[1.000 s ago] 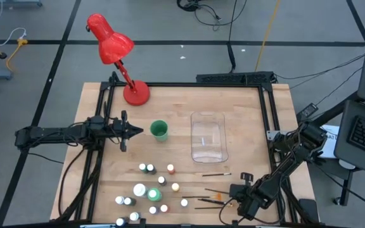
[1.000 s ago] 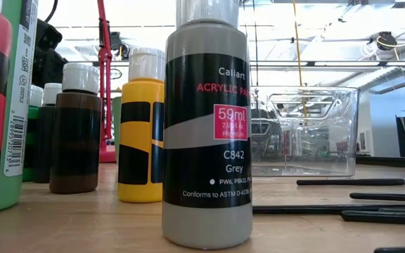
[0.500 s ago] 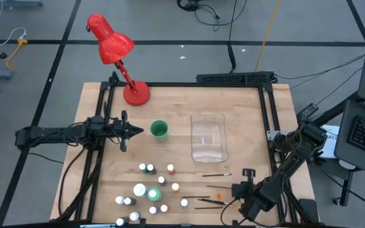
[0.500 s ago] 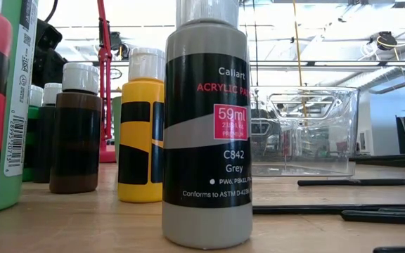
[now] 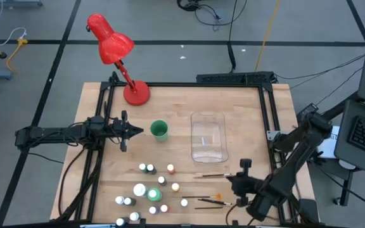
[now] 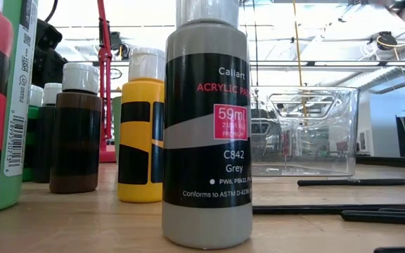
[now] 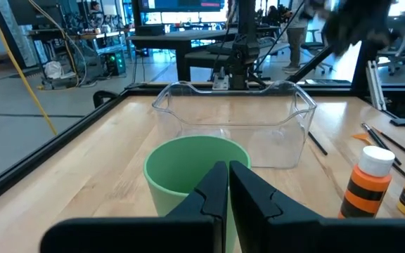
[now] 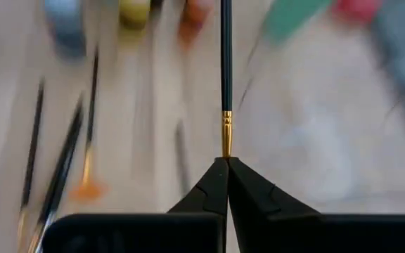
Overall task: Pick & Place Paint Supplies
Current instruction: Put the gold paintbrush into the green cup
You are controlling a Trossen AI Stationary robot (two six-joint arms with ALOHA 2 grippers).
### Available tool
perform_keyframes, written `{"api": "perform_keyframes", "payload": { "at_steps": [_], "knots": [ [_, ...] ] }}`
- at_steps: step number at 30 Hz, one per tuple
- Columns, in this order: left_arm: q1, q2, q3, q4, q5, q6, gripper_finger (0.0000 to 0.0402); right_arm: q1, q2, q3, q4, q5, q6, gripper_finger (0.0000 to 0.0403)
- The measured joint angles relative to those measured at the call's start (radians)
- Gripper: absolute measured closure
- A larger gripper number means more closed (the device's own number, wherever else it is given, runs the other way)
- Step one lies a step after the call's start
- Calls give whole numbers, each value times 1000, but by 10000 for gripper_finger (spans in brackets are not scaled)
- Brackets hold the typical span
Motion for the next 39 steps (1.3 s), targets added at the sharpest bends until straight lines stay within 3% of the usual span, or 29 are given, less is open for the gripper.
{"api": "perform_keyframes", "payload": {
  "at_steps": [4,7,11,16,18,22,30,39],
  "knots": [
    [0,0,0,-1,0,0,380,-23,-88,-25,267,105,-301,403],
    [0,0,0,0,0,0,380,-84,-143,-102,539,39,-569,403],
    [0,0,0,0,0,0,380,-226,-204,-261,933,-220,-846,403],
    [0,0,0,0,0,0,380,-418,-229,-486,1419,-693,-1019,403],
    [0,0,0,0,0,0,380,-468,-228,-555,1528,-764,-1056,403],
    [0,0,0,0,0,0,380,-520,-228,-634,1622,-744,-1073,403],
    [0,0,0,0,0,0,380,-502,-225,-721,1675,-715,-1064,403],
    [0,0,0,0,0,0,380,-491,-225,-737,1667,-714,-1103,403]
  ]
}}
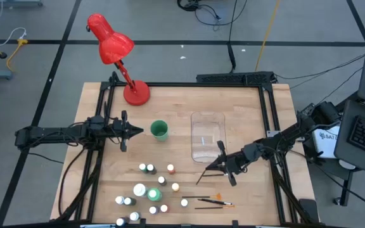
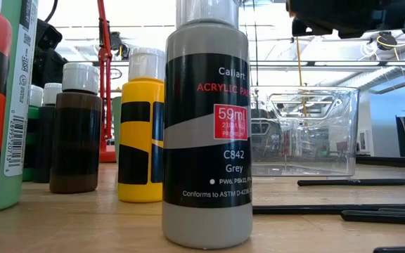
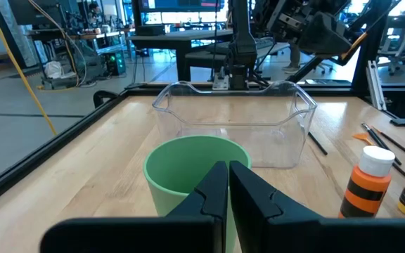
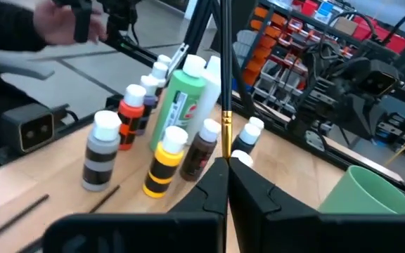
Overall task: Pick & Place Paint Supplies
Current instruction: Put the gold paintbrush into the green cup
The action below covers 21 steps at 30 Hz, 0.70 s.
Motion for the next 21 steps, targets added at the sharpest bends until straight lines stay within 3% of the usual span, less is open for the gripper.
{"api": "perform_keyframes", "payload": {
  "at_steps": [8,16,21],
  "knots": [
    [0,0,0,94,0,-3,380,0,0,0,-57,2,-26,403],
    [0,0,0,254,1,-215,380,-9,0,0,-15,52,0,403],
    [0,0,0,297,-16,-191,380,-44,0,0,10,52,1,403]
  ]
}}
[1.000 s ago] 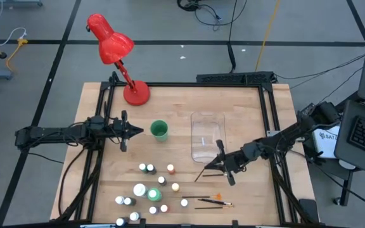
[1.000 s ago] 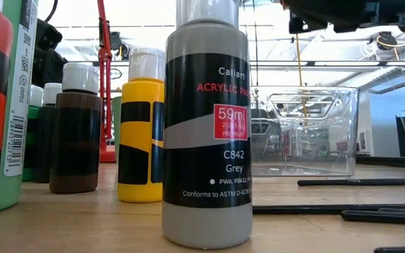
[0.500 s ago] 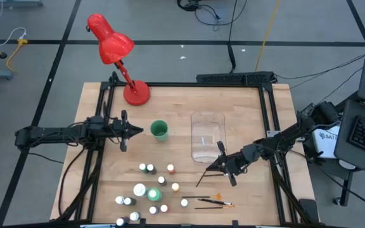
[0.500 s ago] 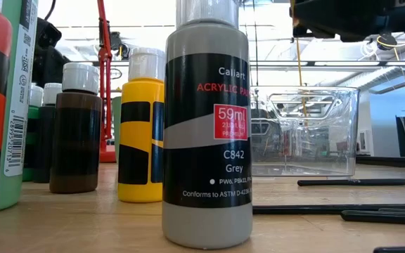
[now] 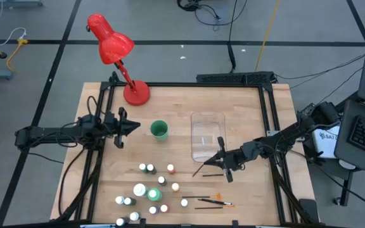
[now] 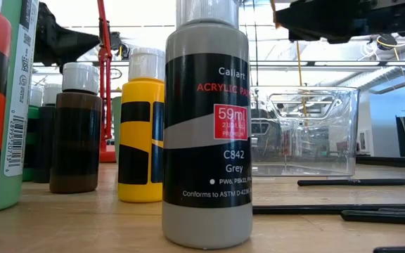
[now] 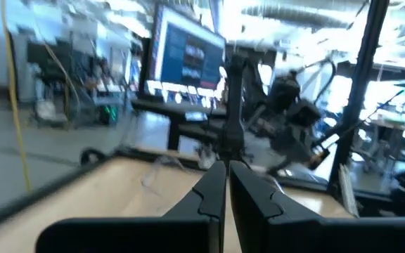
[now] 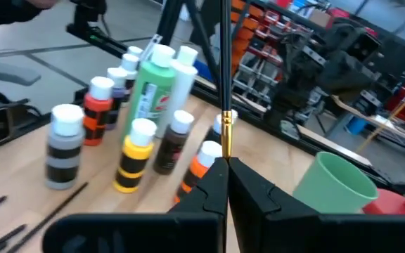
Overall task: Pick & Place Paint Supplies
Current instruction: Put the gold paintbrush into the green cup
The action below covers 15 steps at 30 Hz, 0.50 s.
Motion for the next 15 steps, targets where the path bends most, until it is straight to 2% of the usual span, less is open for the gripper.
{"api": "perform_keyframes", "payload": {
  "at_steps": [3,6,9,15],
  "knots": [
    [0,4,10,14,4,-28,380,-37,0,0,1,-1,0,403],
    [-1,58,66,-42,81,-15,380,-81,0,0,1,0,0,403],
    [-5,166,149,-93,66,4,380,-129,11,0,10,-5,0,403],
    [-9,436,336,-92,61,166,380,-199,38,1,46,-4,18,403]
  ]
}}
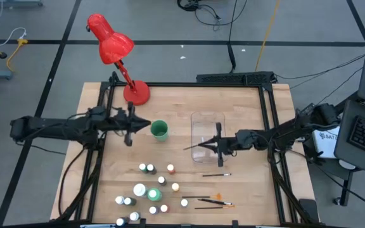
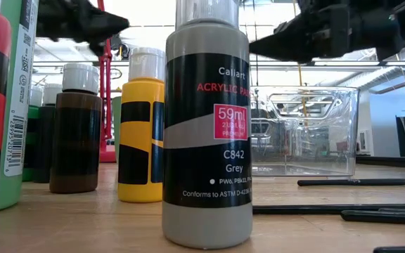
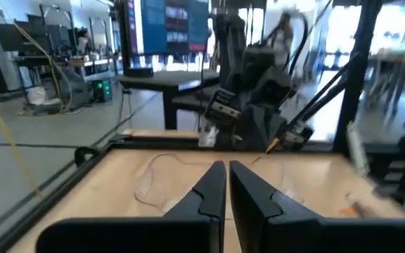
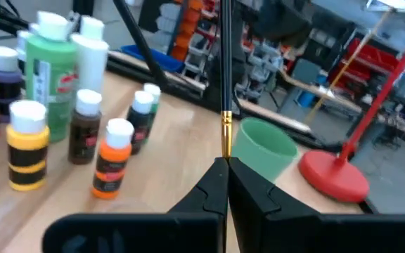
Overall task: Pick & Place Paint Supplies
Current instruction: Put the gold paintbrush into the green cup
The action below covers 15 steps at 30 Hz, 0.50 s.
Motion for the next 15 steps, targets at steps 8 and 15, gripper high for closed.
{"api": "perform_keyframes", "payload": {
  "at_steps": [8,15],
  "knots": [
    [-44,341,189,4,28,56,380,1,1,0,-18,-2,30,403],
    [-177,556,352,4,83,267,371,39,0,0,-44,-1,10,403]
  ]
}}
